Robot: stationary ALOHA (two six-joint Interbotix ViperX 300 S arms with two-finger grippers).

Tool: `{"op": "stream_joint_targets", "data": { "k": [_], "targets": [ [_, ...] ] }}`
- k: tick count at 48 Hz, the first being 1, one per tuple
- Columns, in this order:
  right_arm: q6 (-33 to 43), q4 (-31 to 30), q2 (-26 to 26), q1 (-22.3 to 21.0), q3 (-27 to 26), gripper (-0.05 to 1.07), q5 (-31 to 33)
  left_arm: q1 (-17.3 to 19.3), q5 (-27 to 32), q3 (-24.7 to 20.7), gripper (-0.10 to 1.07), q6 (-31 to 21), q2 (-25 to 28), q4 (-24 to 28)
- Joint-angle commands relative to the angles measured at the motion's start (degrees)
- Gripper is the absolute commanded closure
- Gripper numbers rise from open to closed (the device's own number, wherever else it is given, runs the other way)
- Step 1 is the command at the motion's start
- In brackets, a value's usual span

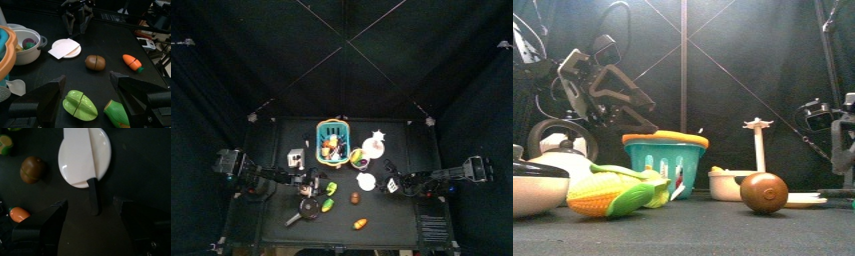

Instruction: Grab cleaver handle

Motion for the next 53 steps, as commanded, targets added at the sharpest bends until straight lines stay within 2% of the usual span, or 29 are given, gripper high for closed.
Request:
{"op": "stream_joint_targets", "data": {
  "k": [1, 5, 13, 29, 32, 46, 53],
  "targets": [
    [0.0, -2.7, 2.7, -3.9, -1.2, 0.02, -3.8, 0.3, -0.6, -0.8, -0.04, -0.1, -0.2, -0.1],
    [0.1, -5.1, 5.4, -6.2, -1.5, 0.02, -6.8, 0.3, -0.6, -0.7, -0.04, -0.2, -0.3, -0.1],
    [0.5, -7.2, 8.9, -6.5, -2.1, 0.02, -11.1, 0.3, -0.6, -0.6, -0.04, -0.4, -0.2, -0.2],
    [0.9, -8.2, 9.5, -6.4, -2.0, 0.04, -12.5, 0.3, -0.5, -0.5, -0.04, -0.4, -0.2, -0.2],
    [0.9, -8.3, 9.5, -6.4, -2.0, 0.07, -12.5, 0.3, -0.6, -0.5, -0.04, -0.4, -0.2, -0.3],
    [0.9, -8.1, 9.8, -6.4, -2.0, 0.37, -12.3, 0.3, -0.6, -0.4, -0.04, -0.4, -0.2, -0.4],
    [0.9, -8.2, 9.8, -6.3, -2.2, 0.45, -11.9, 0.3, -0.6, -0.4, -0.04, -0.4, -0.2, -0.4]
  ]
}}
